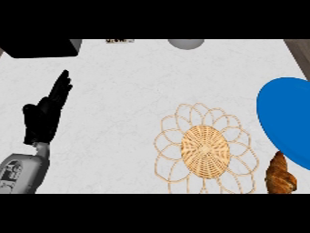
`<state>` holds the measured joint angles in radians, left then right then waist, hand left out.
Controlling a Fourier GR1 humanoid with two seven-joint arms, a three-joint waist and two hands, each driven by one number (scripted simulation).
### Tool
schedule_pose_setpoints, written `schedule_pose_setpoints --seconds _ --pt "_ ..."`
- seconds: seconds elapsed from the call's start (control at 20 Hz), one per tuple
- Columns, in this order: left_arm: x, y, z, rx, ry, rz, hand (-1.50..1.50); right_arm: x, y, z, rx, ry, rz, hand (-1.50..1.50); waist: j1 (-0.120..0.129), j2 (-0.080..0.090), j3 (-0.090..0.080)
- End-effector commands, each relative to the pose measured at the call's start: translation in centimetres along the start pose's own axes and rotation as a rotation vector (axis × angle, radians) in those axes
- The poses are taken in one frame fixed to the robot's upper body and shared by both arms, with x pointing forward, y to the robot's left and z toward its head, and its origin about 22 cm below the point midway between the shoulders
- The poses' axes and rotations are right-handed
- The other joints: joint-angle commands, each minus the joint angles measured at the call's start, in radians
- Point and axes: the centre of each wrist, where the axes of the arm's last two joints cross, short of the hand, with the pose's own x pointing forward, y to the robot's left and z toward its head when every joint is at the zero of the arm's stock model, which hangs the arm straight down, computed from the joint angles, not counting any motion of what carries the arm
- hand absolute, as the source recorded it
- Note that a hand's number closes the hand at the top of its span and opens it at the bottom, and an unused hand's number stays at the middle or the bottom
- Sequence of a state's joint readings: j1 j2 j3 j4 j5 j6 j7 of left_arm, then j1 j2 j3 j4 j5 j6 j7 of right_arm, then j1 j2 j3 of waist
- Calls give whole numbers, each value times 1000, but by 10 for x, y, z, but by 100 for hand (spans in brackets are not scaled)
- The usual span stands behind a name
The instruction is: Pick the lemon from the placemat and place it in the plate
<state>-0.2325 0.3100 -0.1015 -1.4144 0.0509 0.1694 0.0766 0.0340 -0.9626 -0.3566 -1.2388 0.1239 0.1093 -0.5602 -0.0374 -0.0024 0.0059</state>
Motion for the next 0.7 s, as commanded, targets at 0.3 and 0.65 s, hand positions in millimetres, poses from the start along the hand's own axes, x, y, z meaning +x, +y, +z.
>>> schedule_pose_setpoints --seconds 0.3,0.65 --pt "6 -17 0 -46 -16 -14 0 -52 29 -11 126 -36 -123 150 57 6 -4" --pt "8 -10 -9 -40 0 -5 0 -23 104 -49 213 -24 103 150 51 5 -6"
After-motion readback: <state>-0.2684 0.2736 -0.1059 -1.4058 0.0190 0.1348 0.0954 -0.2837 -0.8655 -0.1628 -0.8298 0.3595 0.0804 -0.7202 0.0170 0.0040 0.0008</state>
